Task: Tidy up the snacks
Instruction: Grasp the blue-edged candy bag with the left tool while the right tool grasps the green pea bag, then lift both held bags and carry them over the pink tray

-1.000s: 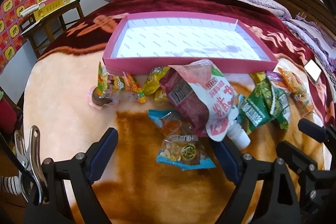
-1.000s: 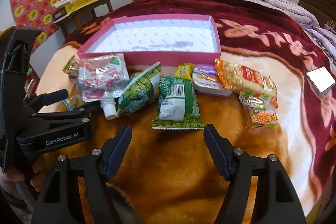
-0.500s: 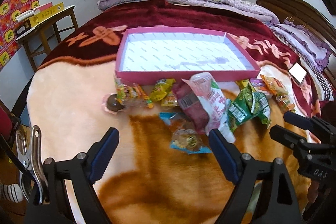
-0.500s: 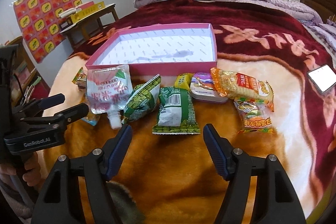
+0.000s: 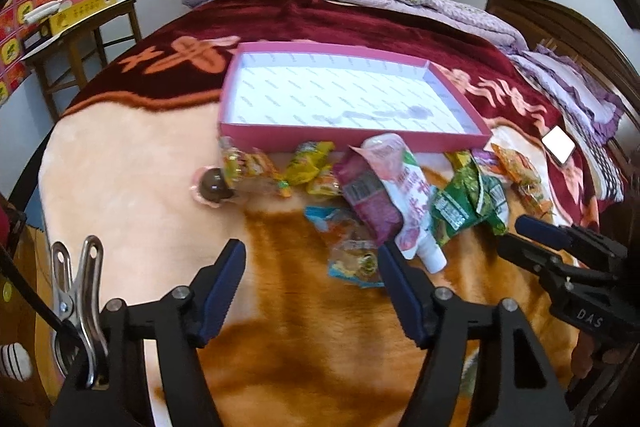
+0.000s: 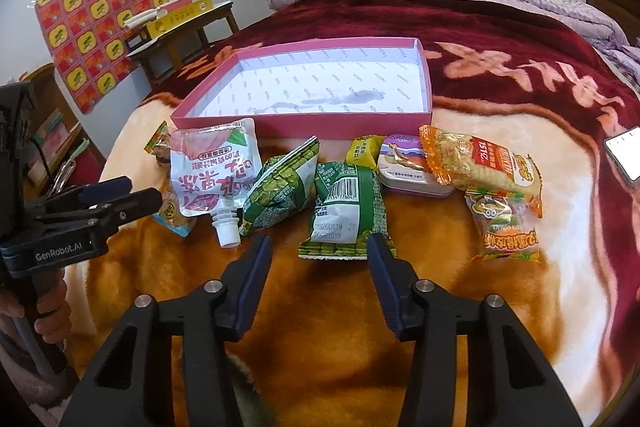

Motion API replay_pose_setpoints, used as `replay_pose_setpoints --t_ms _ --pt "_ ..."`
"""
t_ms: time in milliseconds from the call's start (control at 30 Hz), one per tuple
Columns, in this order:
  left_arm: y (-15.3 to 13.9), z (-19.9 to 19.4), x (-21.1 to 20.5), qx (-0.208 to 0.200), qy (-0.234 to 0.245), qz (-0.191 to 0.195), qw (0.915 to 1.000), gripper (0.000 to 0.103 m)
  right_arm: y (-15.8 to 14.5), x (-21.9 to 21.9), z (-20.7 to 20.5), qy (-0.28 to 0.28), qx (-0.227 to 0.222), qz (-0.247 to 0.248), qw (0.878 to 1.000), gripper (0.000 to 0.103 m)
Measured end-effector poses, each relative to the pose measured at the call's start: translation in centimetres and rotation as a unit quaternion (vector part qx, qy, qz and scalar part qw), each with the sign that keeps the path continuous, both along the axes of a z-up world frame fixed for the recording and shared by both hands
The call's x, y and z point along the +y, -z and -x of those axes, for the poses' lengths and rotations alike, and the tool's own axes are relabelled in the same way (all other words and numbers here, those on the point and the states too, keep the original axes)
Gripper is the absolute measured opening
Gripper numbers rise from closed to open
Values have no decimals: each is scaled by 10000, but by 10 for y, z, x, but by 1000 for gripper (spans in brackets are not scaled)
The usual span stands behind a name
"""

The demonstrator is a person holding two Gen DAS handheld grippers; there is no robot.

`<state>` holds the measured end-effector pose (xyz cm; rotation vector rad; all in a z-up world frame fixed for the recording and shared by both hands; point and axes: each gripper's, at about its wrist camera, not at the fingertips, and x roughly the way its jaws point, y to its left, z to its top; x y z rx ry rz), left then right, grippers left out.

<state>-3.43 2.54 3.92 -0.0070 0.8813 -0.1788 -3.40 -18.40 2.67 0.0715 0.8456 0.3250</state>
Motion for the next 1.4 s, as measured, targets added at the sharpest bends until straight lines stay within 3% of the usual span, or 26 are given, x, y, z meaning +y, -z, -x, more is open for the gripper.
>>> replay_pose_setpoints --t_ms 200,433,733,833,1400 --pt "12 -11 -8 123 45 -80 9999 66 6 0 -8 -55 67 47 10000 48" --pt "17 -17 -8 173 158 51 9997 51 11 -6 -14 14 89 -40 10000 48" --pt "22 -26 -16 259 251 73 9993 50 13 -9 -14 89 109 -100 9999 48" --pt "20 -21 -20 168 338 -14 9993 37 12 -9 -15 124 140 -102 9998 48" --pt "-7 -3 -1 -192 171 220 9994 33 5 -4 -22 255 -7 199 9995 48"
